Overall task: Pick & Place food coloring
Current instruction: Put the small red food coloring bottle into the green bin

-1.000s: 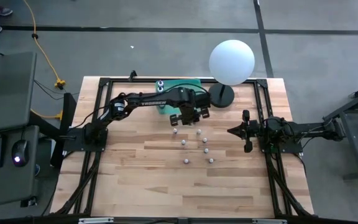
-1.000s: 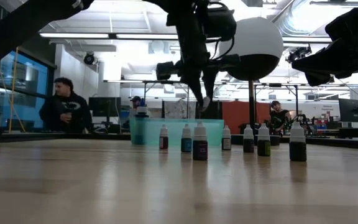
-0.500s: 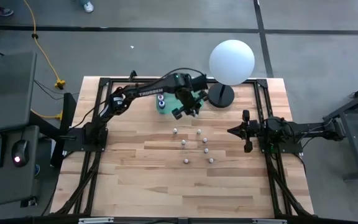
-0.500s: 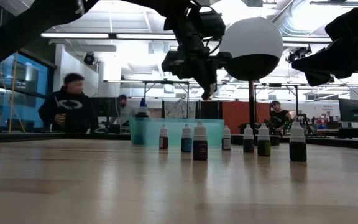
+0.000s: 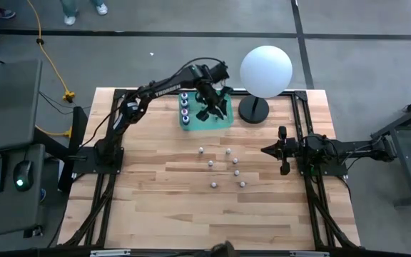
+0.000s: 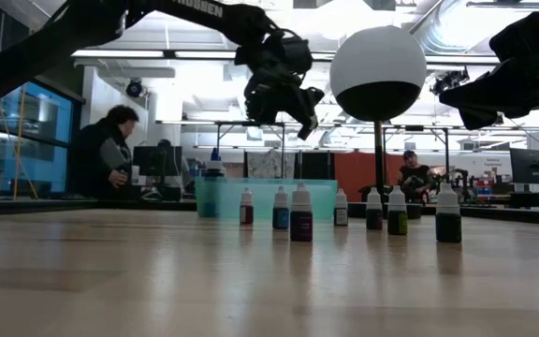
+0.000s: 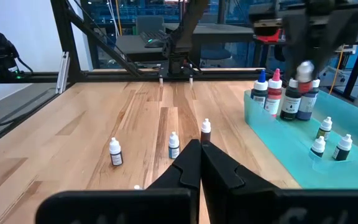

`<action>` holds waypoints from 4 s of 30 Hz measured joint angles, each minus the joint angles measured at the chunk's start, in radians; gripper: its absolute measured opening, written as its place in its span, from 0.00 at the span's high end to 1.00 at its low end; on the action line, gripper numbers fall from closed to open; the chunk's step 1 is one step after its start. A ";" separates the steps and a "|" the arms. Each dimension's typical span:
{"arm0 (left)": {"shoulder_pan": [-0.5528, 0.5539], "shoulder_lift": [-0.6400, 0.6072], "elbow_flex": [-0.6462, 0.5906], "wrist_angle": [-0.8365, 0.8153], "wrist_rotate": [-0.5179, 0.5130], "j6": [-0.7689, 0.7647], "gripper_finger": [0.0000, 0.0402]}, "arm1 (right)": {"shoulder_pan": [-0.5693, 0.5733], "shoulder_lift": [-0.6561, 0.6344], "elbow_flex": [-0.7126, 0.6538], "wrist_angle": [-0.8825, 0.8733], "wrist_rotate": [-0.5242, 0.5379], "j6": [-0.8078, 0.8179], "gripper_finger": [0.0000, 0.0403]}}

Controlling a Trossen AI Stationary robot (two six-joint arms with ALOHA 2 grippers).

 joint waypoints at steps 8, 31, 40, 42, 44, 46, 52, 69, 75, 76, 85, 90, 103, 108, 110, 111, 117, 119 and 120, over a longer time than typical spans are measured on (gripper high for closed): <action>0.101 0.000 0.000 0.008 0.043 0.057 0.87 | 0.000 0.000 0.000 0.000 0.000 0.000 1.00; 0.165 -0.001 -0.118 -0.052 0.256 0.110 0.87 | 0.000 0.000 0.000 0.000 0.000 0.000 1.00; 0.166 0.000 -0.198 0.007 0.356 0.141 0.87 | 0.000 0.000 0.000 0.000 0.000 0.000 1.00; 0.166 -0.001 -0.209 0.037 0.378 0.142 0.87 | 0.000 0.000 0.000 0.000 0.000 0.000 1.00; 0.166 0.000 -0.218 0.069 0.387 0.139 0.87 | 0.000 0.000 0.000 0.000 0.000 0.000 1.00; 0.166 0.000 -0.220 0.099 0.407 0.131 0.87 | 0.000 0.000 0.000 0.000 0.000 0.000 1.00; 0.174 -0.001 -0.256 0.157 0.464 0.127 0.87 | 0.000 0.000 0.000 0.000 0.000 0.000 1.00; 0.193 0.000 -0.335 0.163 0.556 0.180 0.87 | 0.000 0.000 0.000 0.000 0.000 0.000 1.00; 0.227 0.000 -0.335 0.160 0.552 0.235 0.87 | 0.000 0.000 0.000 0.000 0.000 0.000 1.00; 0.233 0.000 -0.335 0.160 0.552 0.242 0.87 | 0.000 0.000 0.000 0.000 0.000 0.000 1.00; 0.253 0.000 -0.335 0.160 0.554 0.217 0.87 | 0.000 0.000 0.000 0.000 0.000 0.000 1.00; 0.249 0.000 -0.335 0.160 0.552 0.164 0.87 | 0.000 0.000 0.000 0.000 0.000 0.000 1.00; 0.196 0.000 -0.335 0.337 0.604 0.016 0.87 | 0.000 0.000 0.000 0.000 0.000 0.000 1.00; 0.156 0.000 -0.335 0.508 0.612 -0.180 0.87 | 0.000 0.000 0.000 0.000 0.000 0.000 1.00; 0.143 0.000 -0.334 0.551 0.601 -0.252 0.87 | 0.000 0.000 0.000 0.000 0.000 0.000 1.00; 0.137 0.000 -0.334 0.566 0.590 -0.282 0.87 | 0.000 0.000 0.000 0.000 0.000 0.000 1.00; 0.119 0.000 -0.334 0.624 0.541 -0.388 0.87 | 0.000 0.000 0.000 0.000 0.000 0.000 1.00; 0.118 0.000 -0.334 0.647 0.537 -0.414 0.87 | 0.000 0.000 0.000 0.000 0.000 0.000 1.00; 0.118 0.000 -0.334 0.658 0.537 -0.420 0.87 | 0.000 0.000 0.000 0.000 0.000 0.000 1.00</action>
